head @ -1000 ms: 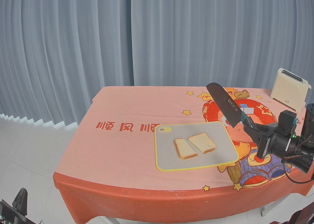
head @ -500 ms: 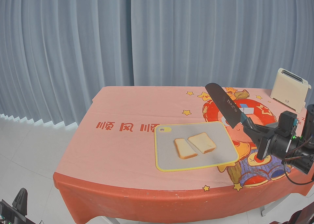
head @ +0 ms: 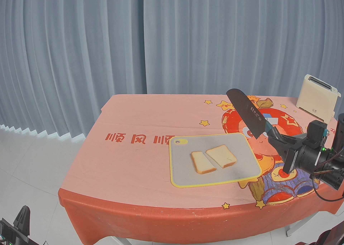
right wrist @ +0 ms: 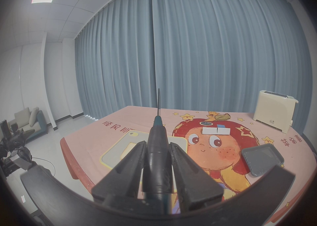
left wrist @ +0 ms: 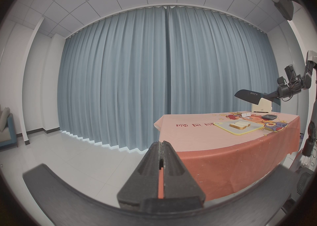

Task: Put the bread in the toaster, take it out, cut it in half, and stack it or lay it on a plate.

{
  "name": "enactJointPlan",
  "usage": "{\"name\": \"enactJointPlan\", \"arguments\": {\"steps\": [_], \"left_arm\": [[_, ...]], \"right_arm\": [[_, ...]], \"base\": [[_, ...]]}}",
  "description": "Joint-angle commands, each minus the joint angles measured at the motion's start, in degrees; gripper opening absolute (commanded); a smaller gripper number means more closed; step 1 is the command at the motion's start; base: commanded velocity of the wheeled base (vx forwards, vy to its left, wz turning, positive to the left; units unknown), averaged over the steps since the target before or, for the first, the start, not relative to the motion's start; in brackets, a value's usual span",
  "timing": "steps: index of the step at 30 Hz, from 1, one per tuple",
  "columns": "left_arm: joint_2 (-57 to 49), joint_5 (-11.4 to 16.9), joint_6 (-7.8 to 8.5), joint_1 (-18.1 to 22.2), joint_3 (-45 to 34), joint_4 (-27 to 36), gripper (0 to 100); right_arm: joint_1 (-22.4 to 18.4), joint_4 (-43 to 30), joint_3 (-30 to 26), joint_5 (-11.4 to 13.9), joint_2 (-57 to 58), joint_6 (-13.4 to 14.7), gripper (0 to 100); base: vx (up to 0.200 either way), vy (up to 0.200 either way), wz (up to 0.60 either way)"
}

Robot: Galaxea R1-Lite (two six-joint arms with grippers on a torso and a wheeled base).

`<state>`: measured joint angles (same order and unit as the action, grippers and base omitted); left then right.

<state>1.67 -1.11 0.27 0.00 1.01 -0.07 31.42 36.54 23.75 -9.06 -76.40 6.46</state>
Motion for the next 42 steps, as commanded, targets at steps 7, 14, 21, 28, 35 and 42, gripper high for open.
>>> {"name": "enactJointPlan", "arguments": {"steps": [7,14,21,28,35,42], "left_arm": [[0.09,-0.03,0.0,0.0,-1.01,-0.01,0],[0.09,-0.03,0.0,0.0,-1.01,-0.01,0],[0.09,-0.03,0.0,0.0,-1.01,-0.01,0],[0.09,-0.03,0.0,0.0,-1.01,-0.01,0],[0.09,-0.03,0.0,0.0,-1.01,-0.01,0],[0.09,-0.03,0.0,0.0,-1.01,-0.01,0]], "right_arm": [[-0.92,0.03,0.07,0.0,0.2,0.04,0],[-2.67,0.03,0.51,0.0,-0.24,-0.04,0],[-4.17,-0.06,0.86,0.0,-0.07,-0.04,0],[-5.84,-0.06,0.95,0.0,-0.33,-0.48,0],[-7.51,-0.06,1.04,0.62,-0.33,-1.63,0],[-9.27,-0.06,1.39,0.88,-0.59,-1.54,0]], "base": [[0.0,0.0,0.0],[0.0,0.0,0.0],[0.0,0.0,0.0],[0.0,0.0,0.0],[0.0,0.0,0.0],[0.0,0.0,0.0]]}}
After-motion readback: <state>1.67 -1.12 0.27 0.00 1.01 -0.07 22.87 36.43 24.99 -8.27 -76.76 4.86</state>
